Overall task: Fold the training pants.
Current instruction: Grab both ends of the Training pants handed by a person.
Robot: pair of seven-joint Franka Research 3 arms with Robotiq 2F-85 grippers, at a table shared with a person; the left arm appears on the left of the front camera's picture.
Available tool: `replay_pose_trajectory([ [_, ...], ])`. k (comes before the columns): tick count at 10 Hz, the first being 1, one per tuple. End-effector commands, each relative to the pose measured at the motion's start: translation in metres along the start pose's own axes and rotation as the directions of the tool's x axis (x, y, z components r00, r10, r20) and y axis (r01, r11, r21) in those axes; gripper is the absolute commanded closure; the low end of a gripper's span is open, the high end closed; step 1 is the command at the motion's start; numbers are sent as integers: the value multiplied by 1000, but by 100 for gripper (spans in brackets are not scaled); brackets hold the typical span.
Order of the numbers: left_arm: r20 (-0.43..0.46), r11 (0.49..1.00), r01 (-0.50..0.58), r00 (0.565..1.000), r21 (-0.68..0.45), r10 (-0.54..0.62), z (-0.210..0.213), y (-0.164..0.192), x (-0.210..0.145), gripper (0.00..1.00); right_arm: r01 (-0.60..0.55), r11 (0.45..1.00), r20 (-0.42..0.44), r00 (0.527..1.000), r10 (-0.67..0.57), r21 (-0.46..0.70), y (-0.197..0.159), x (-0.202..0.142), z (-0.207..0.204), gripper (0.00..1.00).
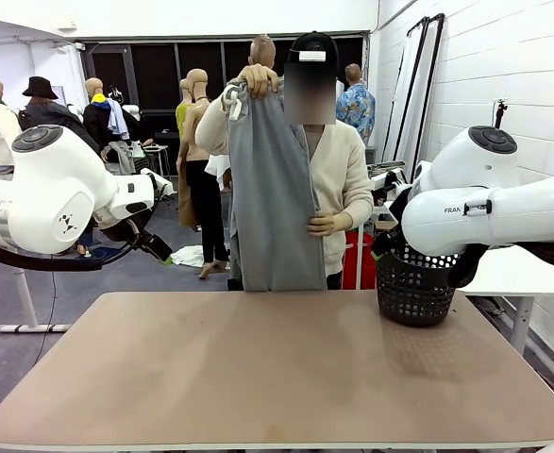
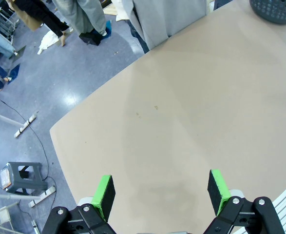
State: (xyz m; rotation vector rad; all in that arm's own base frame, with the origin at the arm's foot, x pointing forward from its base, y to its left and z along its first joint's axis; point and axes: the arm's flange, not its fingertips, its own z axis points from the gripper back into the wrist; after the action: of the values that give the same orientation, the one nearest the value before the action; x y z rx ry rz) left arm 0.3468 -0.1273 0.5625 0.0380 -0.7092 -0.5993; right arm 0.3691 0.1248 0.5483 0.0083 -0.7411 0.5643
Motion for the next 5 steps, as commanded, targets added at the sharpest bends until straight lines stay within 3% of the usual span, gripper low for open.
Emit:
replay_pose_trajectory([
  [1,2,1000,5,1000,-1,-5,-1,0,1,0,-13,1000,-1,1000,13,-4,-1,0,0,0],
  [5,2,1000,5,1000,-1,-5,-1,0,1,0,-13,1000,-1,1000,13,-4,-1,0,0,0],
])
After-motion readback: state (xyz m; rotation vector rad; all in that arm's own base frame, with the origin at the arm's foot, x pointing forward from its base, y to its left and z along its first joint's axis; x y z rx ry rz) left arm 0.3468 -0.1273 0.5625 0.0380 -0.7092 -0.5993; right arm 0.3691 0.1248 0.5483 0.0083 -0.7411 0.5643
